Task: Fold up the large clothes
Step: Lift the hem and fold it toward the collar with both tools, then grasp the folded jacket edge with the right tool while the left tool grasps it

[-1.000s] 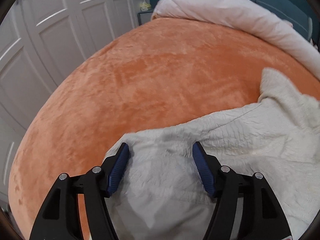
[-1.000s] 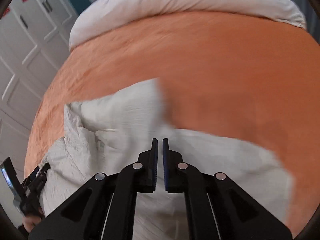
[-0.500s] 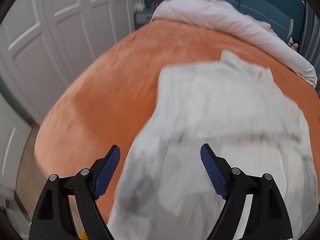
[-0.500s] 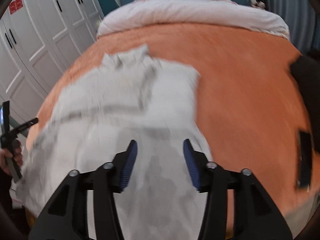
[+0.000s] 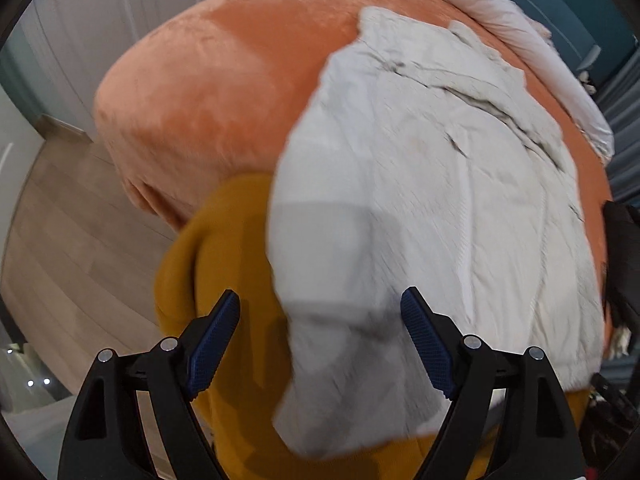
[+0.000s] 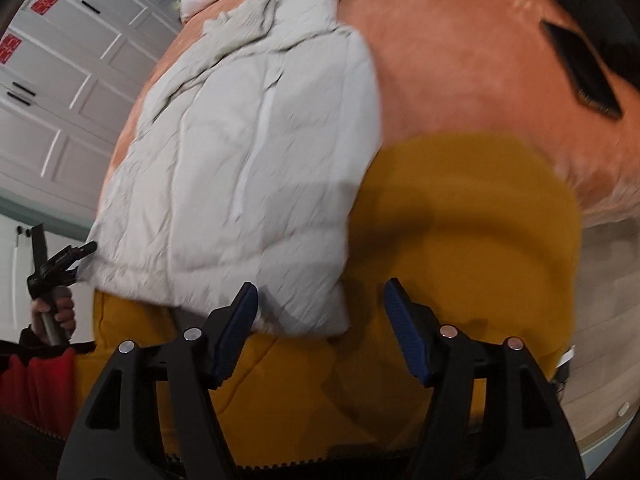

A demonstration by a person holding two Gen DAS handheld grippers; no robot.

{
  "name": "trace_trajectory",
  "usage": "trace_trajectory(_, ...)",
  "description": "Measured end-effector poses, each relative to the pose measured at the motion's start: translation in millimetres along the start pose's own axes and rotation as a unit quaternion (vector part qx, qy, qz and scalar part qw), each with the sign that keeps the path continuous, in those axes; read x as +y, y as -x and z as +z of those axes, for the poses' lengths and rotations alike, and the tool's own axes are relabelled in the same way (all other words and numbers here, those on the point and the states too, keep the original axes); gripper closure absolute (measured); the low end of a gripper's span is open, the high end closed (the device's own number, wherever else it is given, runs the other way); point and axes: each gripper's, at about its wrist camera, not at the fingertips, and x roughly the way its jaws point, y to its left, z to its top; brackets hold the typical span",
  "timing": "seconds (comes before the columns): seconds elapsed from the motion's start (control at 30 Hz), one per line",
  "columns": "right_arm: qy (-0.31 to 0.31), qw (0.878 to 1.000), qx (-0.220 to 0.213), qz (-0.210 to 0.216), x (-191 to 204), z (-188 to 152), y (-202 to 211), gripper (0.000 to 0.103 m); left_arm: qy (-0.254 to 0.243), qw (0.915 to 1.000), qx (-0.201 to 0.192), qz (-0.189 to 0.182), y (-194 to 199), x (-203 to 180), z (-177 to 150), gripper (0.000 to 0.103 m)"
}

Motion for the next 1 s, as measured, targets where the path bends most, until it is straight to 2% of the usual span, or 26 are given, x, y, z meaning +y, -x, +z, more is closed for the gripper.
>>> trace_trajectory(0.1,0.017,1.000,0.001,0.005,12.3,-3.6,-6.1,0.039,-0.004,0.9998,0.012,-0.017,-1.5,-3.4,-10.8,0.023)
trace_trajectory(0.23,0.030,0.999,0.011,0.015,23.3,-3.9,-20.1,0.038,-0.023,0.9997,0.002,-0.007,0.9,-9.9,-20.4,0.028)
trace_trajectory(0.3,0.044,0.999,0.014,0.009,27.4,-5.7,-26.1,0.039,-0.038,0.9993,-0.001,-0.006,3.2,-14.1,-21.2,0.037)
trace_trajectory(0.37,0.054,0.998,0.014,0.007,32.8,-5.4,-29.2,0.048,-0.064,0.9979,-0.005,-0.011,8.0,-23.7,-21.0,0.055)
trace_trajectory(0.43,0.069,0.998,0.013,0.000,38.6,-5.8,-28.5,0.068,-0.085,0.9963,-0.005,-0.013,11.6,-31.9,-21.7,0.068)
trace_trajectory(0.5,0.085,0.996,0.002,0.005,43.5,-5.6,-20.3,0.079,-0.105,0.9942,-0.017,-0.014,21.6,-38.5,-22.4,0.084)
trace_trajectory(0.53,0.088,0.996,-0.004,0.016,44.9,-5.1,-14.8,0.083,-0.113,0.9931,-0.025,-0.017,28.2,-40.7,-21.9,0.093)
trace_trajectory(0.57,0.089,0.995,-0.012,0.033,46.5,-4.1,-6.1,0.084,-0.117,0.9922,-0.033,-0.027,38.0,-41.9,-21.1,0.096)
trace_trajectory(0.63,0.094,0.994,-0.030,0.053,50.8,-2.1,12.0,0.088,-0.116,0.9908,-0.051,-0.049,60.3,-43.2,-18.5,0.098)
trace_trajectory(0.77,0.127,0.983,-0.104,0.084,66.5,3.0,72.1,0.090,-0.115,0.9840,-0.108,-0.082,115.8,-46.2,-11.1,0.099)
trace_trajectory(0.83,0.148,0.973,-0.149,0.100,75.7,6.0,107.6,0.090,-0.112,0.9783,-0.143,-0.100,148.8,-49.5,-9.4,0.099)
trace_trajectory(0.9,0.166,0.963,-0.183,0.108,82.4,8.3,137.5,0.090,-0.114,0.9692,-0.187,-0.114,186.9,-52.9,-11.4,0.099)
trace_trajectory(1.0,0.183,0.952,-0.222,0.105,92.9,11.1,171.4,0.090,-0.107,0.9564,-0.239,-0.129,226.8,-56.7,-12.3,0.099)
